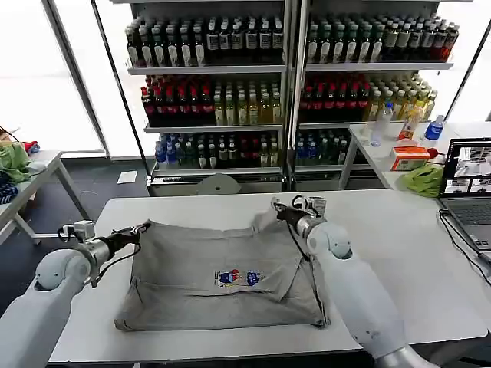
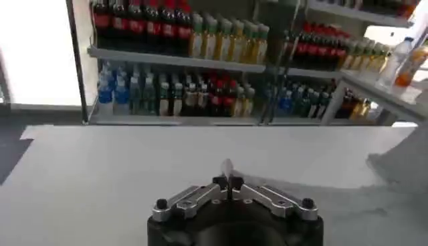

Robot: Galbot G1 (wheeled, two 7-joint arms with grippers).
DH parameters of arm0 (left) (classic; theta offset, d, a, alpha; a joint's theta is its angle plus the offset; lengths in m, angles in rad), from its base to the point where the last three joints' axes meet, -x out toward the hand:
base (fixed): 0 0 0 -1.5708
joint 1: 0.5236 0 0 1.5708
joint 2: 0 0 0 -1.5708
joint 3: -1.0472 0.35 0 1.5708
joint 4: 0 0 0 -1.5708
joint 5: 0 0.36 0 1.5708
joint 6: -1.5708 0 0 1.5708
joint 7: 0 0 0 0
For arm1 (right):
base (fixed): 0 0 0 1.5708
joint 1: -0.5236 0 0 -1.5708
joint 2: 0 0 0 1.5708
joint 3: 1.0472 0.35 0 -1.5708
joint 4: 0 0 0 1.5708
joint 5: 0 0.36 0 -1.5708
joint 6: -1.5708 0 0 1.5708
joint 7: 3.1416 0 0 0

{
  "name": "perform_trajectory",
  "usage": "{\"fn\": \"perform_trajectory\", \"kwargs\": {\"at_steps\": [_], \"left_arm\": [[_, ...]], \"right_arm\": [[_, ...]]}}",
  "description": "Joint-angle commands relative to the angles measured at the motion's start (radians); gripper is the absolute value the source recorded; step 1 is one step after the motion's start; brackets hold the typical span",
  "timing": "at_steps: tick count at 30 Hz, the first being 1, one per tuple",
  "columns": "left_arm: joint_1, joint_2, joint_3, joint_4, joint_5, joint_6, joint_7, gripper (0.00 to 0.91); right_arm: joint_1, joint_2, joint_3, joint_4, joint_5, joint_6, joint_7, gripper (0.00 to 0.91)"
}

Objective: Fold and organize the clothes.

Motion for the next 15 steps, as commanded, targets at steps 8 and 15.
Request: {"fn": "perform_trajectory", "kwargs": {"at_steps": [8, 15], "left_arm": [[0.241, 0.004, -0.169, -0.22, -0.022, -0.045, -0.033, 0.01], [0.337, -0.015, -0.197, -0.282, -0.018, -0.145, -0.053, 0.01]], "right_arm": [[-0.373, -0.149, 0.102, 0.524, 0.092, 0.006, 0.067, 0.0], [-0.573, -0.168, 0.207, 0.67, 0.123, 0.006, 0.069, 0.0]]}}
